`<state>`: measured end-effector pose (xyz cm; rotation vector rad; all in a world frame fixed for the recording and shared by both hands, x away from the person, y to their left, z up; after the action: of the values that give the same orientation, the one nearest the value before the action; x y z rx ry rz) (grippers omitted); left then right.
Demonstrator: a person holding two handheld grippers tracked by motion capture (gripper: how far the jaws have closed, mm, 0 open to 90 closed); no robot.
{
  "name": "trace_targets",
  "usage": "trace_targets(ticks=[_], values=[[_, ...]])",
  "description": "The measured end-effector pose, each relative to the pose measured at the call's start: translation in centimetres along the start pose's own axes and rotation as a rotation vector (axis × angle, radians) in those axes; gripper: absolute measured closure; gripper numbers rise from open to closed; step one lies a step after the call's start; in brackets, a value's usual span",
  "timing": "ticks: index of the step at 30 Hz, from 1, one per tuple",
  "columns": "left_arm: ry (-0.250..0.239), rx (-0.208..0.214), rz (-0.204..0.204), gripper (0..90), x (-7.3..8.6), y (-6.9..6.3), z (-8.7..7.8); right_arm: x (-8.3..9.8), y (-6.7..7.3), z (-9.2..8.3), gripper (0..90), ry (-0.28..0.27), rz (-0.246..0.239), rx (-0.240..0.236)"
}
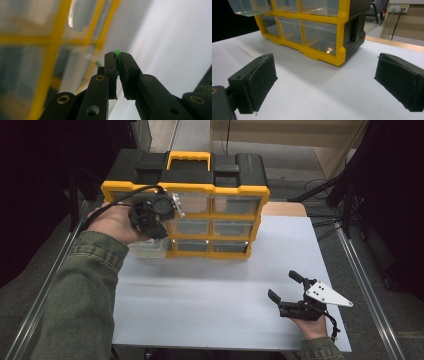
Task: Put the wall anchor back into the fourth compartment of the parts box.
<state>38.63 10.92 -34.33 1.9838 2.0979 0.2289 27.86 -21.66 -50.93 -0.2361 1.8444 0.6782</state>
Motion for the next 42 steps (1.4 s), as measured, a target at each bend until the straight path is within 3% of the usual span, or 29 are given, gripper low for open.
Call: trace_targets(ticks=[2,5,9,15,20,22,31,33,38,42], values=[[-0.002,-0.003,-0.040,84.1,1.1,0.7,-0.1,0.0,0.0,0.0,3.9,0.001,0.001,-0.001],[0.035,-0.009,-0.070,84.0,2.8,1.4,0.1,0.0,-0.1,0.0,3.8,0.000,0.001,0.002],[0.005,-0.012,-0.096,84.0,3.8,1.7,0.7,0.0,-0.2,0.1,3.9,0.001,-0.001,0.003],[0.022,-0.036,-0.070,83.4,4.3,1.6,1.5,0.1,-0.1,0.1,3.9,0.005,-0.005,0.000],[0.019,-0.052,-0.081,60.6,3.6,1.4,1.6,0.1,-0.2,0.1,3.8,0.006,-0.003,0.002],[0.030,-0.078,-0.075,45.5,3.4,1.4,1.6,0.0,-0.2,0.1,3.9,0.003,-0.003,0.003],[-0.007,0.051,-0.060,2.4,2.3,-1.0,1.8,-0.1,0.0,0.0,3.8,-0.004,0.001,-0.012],[-0.001,0.068,-0.049,0.0,2.1,-1.5,1.9,-0.1,0.0,0.0,3.8,-0.004,-0.003,-0.013],[-0.015,0.021,-0.041,0.0,1.7,-1.4,1.5,-0.1,0.0,0.0,3.8,-0.003,0.001,-0.011],[-0.021,0.039,-0.019,0.0,1.3,-2.6,1.4,-0.1,-0.1,0.0,3.8,-0.004,-0.002,-0.010]])
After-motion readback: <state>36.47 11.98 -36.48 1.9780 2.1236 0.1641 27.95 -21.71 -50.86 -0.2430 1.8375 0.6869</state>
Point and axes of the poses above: each handheld gripper's, and its own axes: z roughly forward along the jaws, x roughly out of its underside, y roughly to its left, the point moved 10 cm from there along z, roughly forward along the jaws, and after that the axes turned 14 degrees about z, right-handed, at the moved point
